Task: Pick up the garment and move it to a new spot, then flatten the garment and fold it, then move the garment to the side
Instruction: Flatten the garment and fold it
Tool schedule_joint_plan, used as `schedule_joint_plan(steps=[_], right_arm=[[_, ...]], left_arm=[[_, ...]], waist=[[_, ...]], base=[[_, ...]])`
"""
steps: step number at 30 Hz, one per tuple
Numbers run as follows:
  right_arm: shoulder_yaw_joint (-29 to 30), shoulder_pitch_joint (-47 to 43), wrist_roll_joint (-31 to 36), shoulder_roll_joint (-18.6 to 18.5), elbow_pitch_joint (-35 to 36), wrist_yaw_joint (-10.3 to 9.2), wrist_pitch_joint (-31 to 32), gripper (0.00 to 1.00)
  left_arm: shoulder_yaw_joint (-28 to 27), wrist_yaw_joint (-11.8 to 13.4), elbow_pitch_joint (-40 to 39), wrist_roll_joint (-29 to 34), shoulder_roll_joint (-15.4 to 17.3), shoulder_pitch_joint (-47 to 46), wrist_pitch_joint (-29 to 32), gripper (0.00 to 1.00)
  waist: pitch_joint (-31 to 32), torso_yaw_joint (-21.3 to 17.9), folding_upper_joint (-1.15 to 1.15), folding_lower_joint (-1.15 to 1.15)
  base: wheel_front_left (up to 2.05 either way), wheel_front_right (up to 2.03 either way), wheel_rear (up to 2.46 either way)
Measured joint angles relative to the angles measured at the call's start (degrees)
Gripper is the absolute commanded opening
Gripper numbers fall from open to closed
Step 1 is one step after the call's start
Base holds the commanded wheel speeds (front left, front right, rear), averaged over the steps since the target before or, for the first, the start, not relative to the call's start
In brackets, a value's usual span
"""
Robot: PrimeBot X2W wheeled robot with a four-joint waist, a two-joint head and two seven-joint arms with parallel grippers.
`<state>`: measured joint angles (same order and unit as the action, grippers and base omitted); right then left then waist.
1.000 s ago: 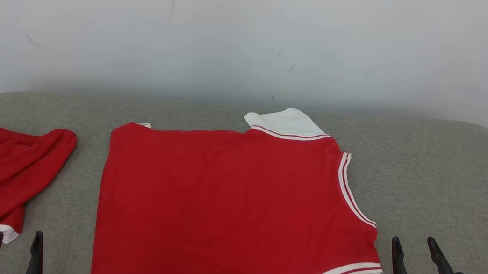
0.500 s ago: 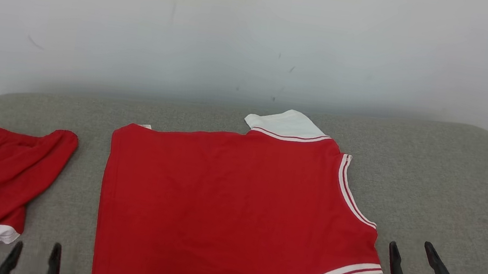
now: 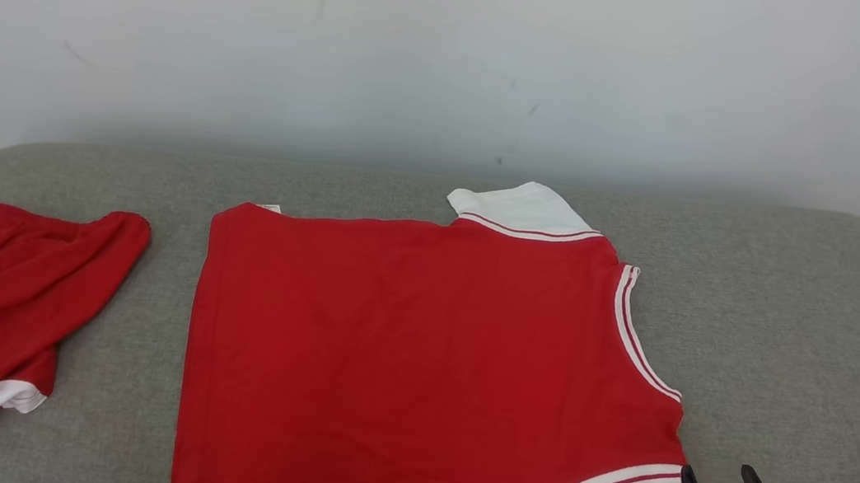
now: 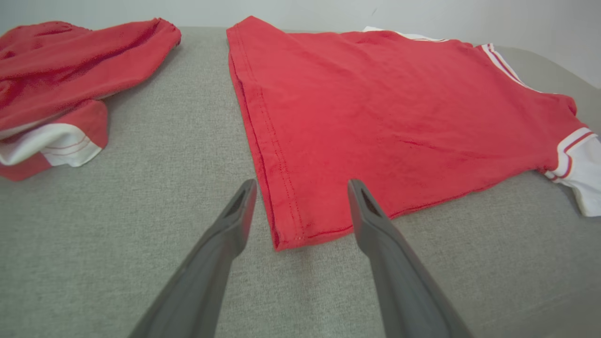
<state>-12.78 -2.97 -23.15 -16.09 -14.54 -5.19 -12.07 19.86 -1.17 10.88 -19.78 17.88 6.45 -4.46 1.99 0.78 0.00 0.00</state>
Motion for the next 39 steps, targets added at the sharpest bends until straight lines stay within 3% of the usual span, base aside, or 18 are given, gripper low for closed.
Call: schedule_joint_plan(steps=[7, 15, 16, 17, 18, 24, 27, 39], right_arm=[[-0.6, 0.9, 0.0, 0.0, 0.0, 0.18, 1.1, 1.0], [-0.9, 2.1, 0.0, -0.4, 0.3, 0.49, 2.4, 1.0], [-0.8, 2.1, 0.0, -0.5, 0.3, 0.49, 2.5, 1.0], [-0.7, 2.0, 0.0, -0.5, 0.3, 0.48, 2.5, 1.0], [-0.6, 2.0, 0.0, -0.6, 0.4, 0.46, 2.5, 1.0], [-0.6, 1.9, -0.3, -0.9, 0.5, 0.73, 4.3, 1.0], [-1.8, 0.3, -1.8, -1.0, 0.3, 1.75, 7.3, 1.0], [-2.4, -3.7, -4.3, -2.9, 1.5, 1.79, 17.6, 1.0]], left_arm=[[0.8, -3.5, 8.0, -2.9, -0.7, -4.0, 2.5, 1.0], [1.8, -4.5, 15.0, -4.6, -3.6, -6.1, 3.9, 0.99], [2.1, -4.5, 15.9, -4.6, -3.5, -6.7, 4.0, 0.45], [2.1, -4.5, 16.4, -4.6, -3.4, -7.1, 4.1, 0.33], [2.1, -4.5, 16.7, -4.6, -3.5, -7.3, 4.1, 0.02], [2.7, -4.9, 19.6, -4.6, -3.5, -8.2, 3.8, 0.0], [3.2, -5.0, 20.3, -4.6, -3.7, -8.7, 3.6, 0.0], [3.6, -5.4, 22.5, -4.5, -4.6, -10.3, 1.3, 0.0]], waist=[[-0.6, 0.4, 0.0, 0.0], [-1.0, -0.9, 0.0, 0.0], [-1.1, -1.1, 0.0, 0.0], [-1.1, -1.2, 0.0, 0.0], [-1.2, -1.2, 0.0, 0.0], [-1.3, -1.1, 0.0, 0.0], [-1.3, -0.8, 0.0, 0.0], [-1.5, 0.2, 0.0, 0.0]], base=[[0.0, 0.0, 0.0], [0.0, 0.0, 0.0], [0.0, 0.0, 0.0], [0.0, 0.0, 0.0], [0.0, 0.0, 0.0], [0.0, 0.0, 0.0], [0.0, 0.0, 0.0], [0.0, 0.0, 0.0]])
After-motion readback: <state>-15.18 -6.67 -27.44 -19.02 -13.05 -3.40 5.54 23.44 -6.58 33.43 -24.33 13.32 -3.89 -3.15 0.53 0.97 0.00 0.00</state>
